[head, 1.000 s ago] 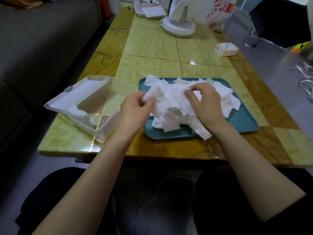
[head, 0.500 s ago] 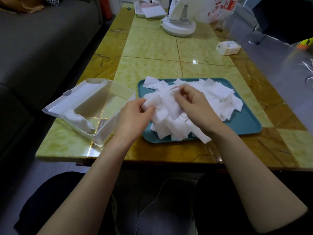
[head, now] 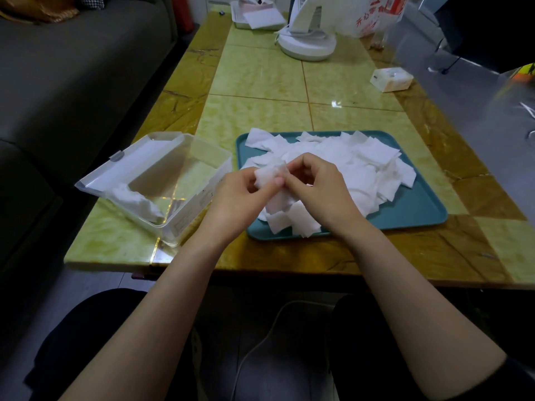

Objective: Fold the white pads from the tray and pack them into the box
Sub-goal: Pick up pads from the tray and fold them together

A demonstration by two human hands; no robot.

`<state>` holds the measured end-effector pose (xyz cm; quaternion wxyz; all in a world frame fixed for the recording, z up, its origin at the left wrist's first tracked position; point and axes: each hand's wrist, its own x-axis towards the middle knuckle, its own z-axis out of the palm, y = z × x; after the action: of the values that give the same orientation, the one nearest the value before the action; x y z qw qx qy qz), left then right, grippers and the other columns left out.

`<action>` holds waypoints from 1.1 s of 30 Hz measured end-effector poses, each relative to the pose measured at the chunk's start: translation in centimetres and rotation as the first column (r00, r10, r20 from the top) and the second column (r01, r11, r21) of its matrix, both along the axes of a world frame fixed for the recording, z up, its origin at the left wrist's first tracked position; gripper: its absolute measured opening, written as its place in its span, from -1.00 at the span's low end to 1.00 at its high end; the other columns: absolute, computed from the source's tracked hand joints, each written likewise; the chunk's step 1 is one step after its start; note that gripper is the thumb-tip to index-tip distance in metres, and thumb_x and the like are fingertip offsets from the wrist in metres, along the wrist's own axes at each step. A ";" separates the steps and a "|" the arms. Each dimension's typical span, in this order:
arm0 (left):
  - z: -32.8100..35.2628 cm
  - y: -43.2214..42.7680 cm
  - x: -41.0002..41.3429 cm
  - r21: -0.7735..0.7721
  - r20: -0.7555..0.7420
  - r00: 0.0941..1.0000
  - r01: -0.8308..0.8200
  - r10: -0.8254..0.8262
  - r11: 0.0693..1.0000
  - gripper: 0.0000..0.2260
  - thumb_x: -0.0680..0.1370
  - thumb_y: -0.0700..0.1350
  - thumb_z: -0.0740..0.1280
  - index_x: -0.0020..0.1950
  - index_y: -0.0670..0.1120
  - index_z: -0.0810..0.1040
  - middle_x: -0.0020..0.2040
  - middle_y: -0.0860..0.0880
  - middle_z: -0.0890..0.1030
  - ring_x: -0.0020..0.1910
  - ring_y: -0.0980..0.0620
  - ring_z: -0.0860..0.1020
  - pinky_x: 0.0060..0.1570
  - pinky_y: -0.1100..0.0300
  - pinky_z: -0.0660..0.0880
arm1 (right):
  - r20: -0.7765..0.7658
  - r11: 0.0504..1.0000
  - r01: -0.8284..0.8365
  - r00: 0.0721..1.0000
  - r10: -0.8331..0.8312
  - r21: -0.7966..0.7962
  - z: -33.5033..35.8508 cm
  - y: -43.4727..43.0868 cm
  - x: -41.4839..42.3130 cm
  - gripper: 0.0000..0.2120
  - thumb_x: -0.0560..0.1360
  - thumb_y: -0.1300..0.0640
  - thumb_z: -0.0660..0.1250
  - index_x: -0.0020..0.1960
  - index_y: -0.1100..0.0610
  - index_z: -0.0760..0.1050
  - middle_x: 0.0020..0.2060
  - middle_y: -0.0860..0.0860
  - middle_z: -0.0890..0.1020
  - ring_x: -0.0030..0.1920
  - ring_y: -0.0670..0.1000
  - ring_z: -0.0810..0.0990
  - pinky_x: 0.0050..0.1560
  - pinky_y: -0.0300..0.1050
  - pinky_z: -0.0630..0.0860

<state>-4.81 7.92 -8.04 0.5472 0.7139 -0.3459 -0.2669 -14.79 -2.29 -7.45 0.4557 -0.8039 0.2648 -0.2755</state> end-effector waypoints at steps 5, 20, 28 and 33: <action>-0.1 0.2 0.3 0.001 0.025 0.999 -0.029 0.029 1.000 -0.79 0.41 -0.04 0.41 -0.11 -0.17 0.63 -0.16 -0.22 0.67 -0.10 -0.24 0.63 -0.01 -0.26 0.53 | -0.009 0.998 -0.057 0.998 0.057 0.000 -0.2 -0.2 0.2 -0.93 0.50 0.23 0.33 -0.15 0.12 0.50 -0.28 -0.10 0.57 -0.24 -0.16 0.52 -0.19 -0.43 0.40; 0.7 -0.1 -0.1 0.018 -0.272 0.961 -0.039 0.042 0.999 -0.67 0.62 0.02 0.21 -0.19 -0.15 0.58 -0.41 -0.03 0.63 -0.38 0.07 0.63 -0.23 0.19 0.62 | -0.133 0.990 -0.119 0.985 0.108 -0.079 -0.6 -0.5 0.6 -0.83 0.58 0.22 0.13 -0.15 0.05 0.40 -0.31 -0.12 0.48 -0.28 -0.16 0.42 -0.27 -0.35 0.31; 1.1 0.2 -0.2 -0.042 -0.268 0.957 0.106 -0.113 0.993 -0.86 0.49 -0.26 0.30 -0.12 -0.13 0.65 -0.17 -0.05 0.65 -0.14 0.02 0.59 -0.02 0.10 0.56 | -0.067 0.999 -0.009 0.998 0.006 -0.039 -0.3 -0.8 0.4 -0.87 0.61 0.19 0.13 -0.08 0.11 0.42 -0.26 -0.15 0.48 -0.26 -0.21 0.43 -0.25 -0.42 0.33; 0.6 -0.1 -0.3 -0.041 -0.184 0.983 -0.003 -0.004 0.999 -0.83 0.53 -0.26 0.27 -0.03 -0.18 0.67 -0.04 -0.18 0.68 -0.05 -0.06 0.62 -0.02 0.12 0.60 | -0.055 0.999 -0.007 0.998 0.005 -0.040 -0.3 -0.5 0.3 -0.89 0.60 0.18 0.15 -0.08 0.12 0.42 -0.30 -0.14 0.47 -0.29 -0.20 0.41 -0.26 -0.40 0.34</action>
<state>-5.14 7.85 -7.46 0.5913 0.6747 -0.2993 -0.3249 -14.47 -2.80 -7.77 0.4330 -0.8209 0.2690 -0.2573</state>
